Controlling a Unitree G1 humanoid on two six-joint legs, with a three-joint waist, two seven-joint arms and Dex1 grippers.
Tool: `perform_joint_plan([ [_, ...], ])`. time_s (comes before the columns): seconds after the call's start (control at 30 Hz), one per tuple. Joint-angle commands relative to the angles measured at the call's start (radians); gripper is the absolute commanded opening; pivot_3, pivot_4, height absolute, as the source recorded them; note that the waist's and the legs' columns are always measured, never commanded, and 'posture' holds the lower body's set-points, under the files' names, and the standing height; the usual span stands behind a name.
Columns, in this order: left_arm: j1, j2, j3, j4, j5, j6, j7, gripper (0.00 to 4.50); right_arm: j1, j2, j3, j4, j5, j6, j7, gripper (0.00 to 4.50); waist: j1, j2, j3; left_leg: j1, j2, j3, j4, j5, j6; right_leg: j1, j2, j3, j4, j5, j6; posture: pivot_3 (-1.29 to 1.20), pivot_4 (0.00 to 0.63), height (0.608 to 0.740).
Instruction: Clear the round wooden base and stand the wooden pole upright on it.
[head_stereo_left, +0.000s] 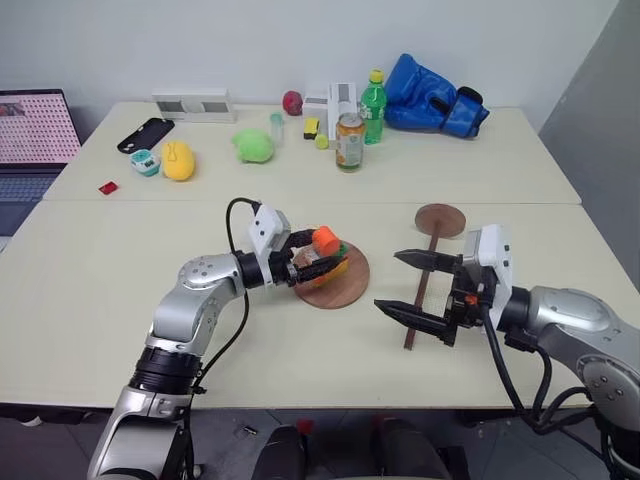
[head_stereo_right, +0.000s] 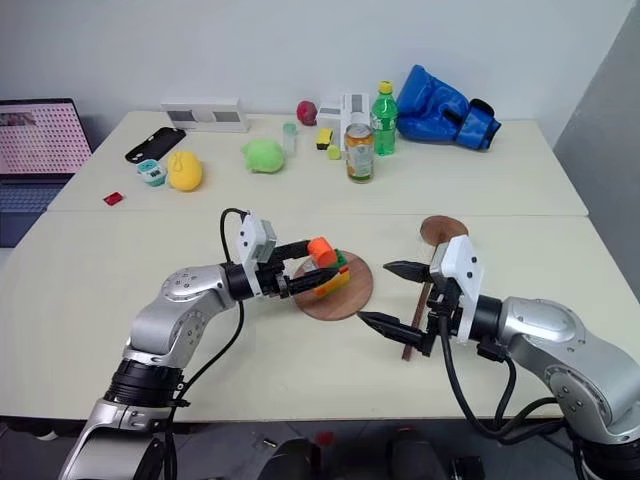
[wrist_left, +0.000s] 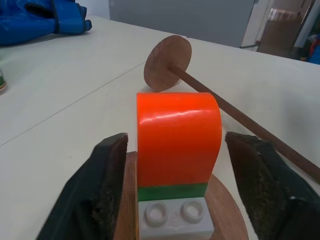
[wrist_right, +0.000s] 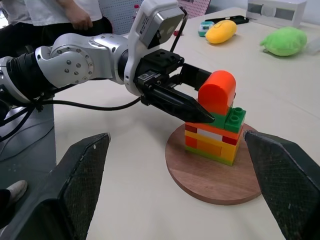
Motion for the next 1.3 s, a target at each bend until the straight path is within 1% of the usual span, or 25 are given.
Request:
perform_joint_plan([
  [0.03, -0.023, -0.010, 0.007, -0.011, 0.005, -0.020, -0.009, 2.33, 0.017, -0.006, -0.021, -0.034, -0.009, -0.041, 0.008, 4.50, 0.001, 0.000, 0.000, 0.000, 0.000, 0.000, 0.000, 0.000, 0.000, 0.000, 0.000, 0.000, 0.000, 0.000, 0.000, 0.00, 0.150, 0.740],
  [0.1, -0.023, -0.011, 0.007, -0.010, 0.007, -0.021, -0.012, 1.84, 0.023, -0.009, -0.020, -0.031, -0.014, -0.049, 0.009, 4.50, 0.001, 0.000, 0.000, 0.000, 0.000, 0.000, 0.000, 0.000, 0.000, 0.000, 0.000, 0.000, 0.000, 0.000, 0.000, 0.00, 0.150, 0.740],
  [0.2, -0.024, -0.014, 0.010, -0.008, 0.007, -0.018, -0.011, 1.50, 0.023, -0.009, -0.025, -0.026, -0.014, -0.055, 0.009, 4.50, 0.001, 0.000, 0.000, 0.000, 0.000, 0.000, 0.000, 0.000, 0.000, 0.000, 0.000, 0.000, 0.000, 0.000, 0.000, 0.00, 0.150, 0.740],
  [0.4, -0.026, -0.017, 0.023, -0.013, 0.000, -0.005, 0.004, 1.50, -0.017, -0.005, -0.030, 0.003, -0.011, -0.057, 0.004, 4.50, 0.001, 0.000, 0.000, 0.000, 0.000, 0.000, 0.000, 0.000, 0.000, 0.000, 0.000, 0.000, 0.000, 0.000, 0.000, 0.00, 0.150, 0.740],
  [0.57, -0.096, -0.010, 0.104, 0.025, -0.023, 0.021, 0.069, 1.50, -0.070, 0.010, -0.014, 0.012, 0.008, -0.040, -0.005, 4.50, 0.001, 0.000, 0.000, 0.000, 0.000, 0.000, 0.000, 0.000, 0.000, 0.000, 0.000, 0.000, 0.000, 0.000, 0.000, 0.00, 0.150, 0.740],
  [0.7, -0.161, 0.004, 0.161, 0.102, -0.005, 0.001, 0.112, 1.50, -0.108, 0.022, -0.002, 0.020, 0.015, -0.028, -0.008, 4.50, 0.001, 0.000, 0.000, 0.000, 0.000, 0.000, 0.000, 0.000, 0.000, 0.000, 0.000, 0.000, 0.000, 0.000, 0.000, 0.00, 0.150, 0.740],
  [0.8, -0.227, 0.017, 0.214, 0.208, 0.026, -0.050, 0.175, 1.50, -0.147, 0.037, 0.011, 0.027, 0.022, -0.017, -0.018, 4.50, 0.000, 0.000, 0.000, 0.000, 0.000, 0.000, 0.000, 0.000, 0.000, 0.000, 0.000, 0.000, 0.000, 0.000, 0.000, 0.00, 0.150, 0.740],
  [0.9, -0.302, 0.039, 0.256, 0.370, 0.079, -0.130, 0.265, 1.50, -0.191, 0.055, 0.028, 0.037, 0.026, -0.007, -0.026, 4.50, -0.001, -0.001, 0.000, -0.001, 0.000, -0.001, 0.000, 0.000, 0.000, -0.001, 0.000, -0.001, 0.000, 0.000, 0.000, 0.00, 0.150, 0.740],
  [1.07, -0.444, 0.055, 0.346, 0.660, 0.109, -0.228, 0.441, 1.50, -0.255, 0.080, 0.043, 0.047, 0.036, 0.012, -0.042, 4.50, 0.000, -0.001, 0.000, -0.003, 0.000, -0.001, 0.001, 0.000, 0.000, -0.002, 0.000, -0.002, 0.000, 0.000, 0.000, 0.00, 0.150, 0.740],
  [1.13, -0.479, 0.064, 0.358, 0.757, 0.128, -0.270, 0.483, 1.50, -0.275, 0.089, 0.046, 0.050, 0.035, 0.020, -0.051, 4.50, -0.001, -0.001, 0.001, -0.005, 0.000, -0.002, 0.001, 0.000, 0.000, -0.003, 0.000, -0.003, -0.001, 0.000, 0.000, 0.00, 0.150, 0.740],
  [1.23, -0.508, 0.070, 0.360, 0.845, 0.151, -0.323, 0.498, 1.50, -0.291, 0.095, 0.051, 0.053, 0.026, 0.023, -0.062, 4.50, -0.003, -0.001, 0.000, -0.007, -0.001, -0.003, 0.001, 0.000, 0.000, -0.005, 0.000, -0.004, -0.001, 0.000, 0.000, 0.00, 0.150, 0.740],
  [1.3, -0.524, 0.074, 0.363, 0.918, 0.168, -0.359, 0.527, 1.50, -0.310, 0.099, 0.066, 0.064, -0.021, 0.023, -0.099, 4.50, -0.006, -0.001, 0.000, -0.009, -0.001, -0.003, 0.001, 0.000, 0.000, -0.007, -0.001, -0.004, 0.000, 0.000, 0.000, 0.00, 0.150, 0.740],
])
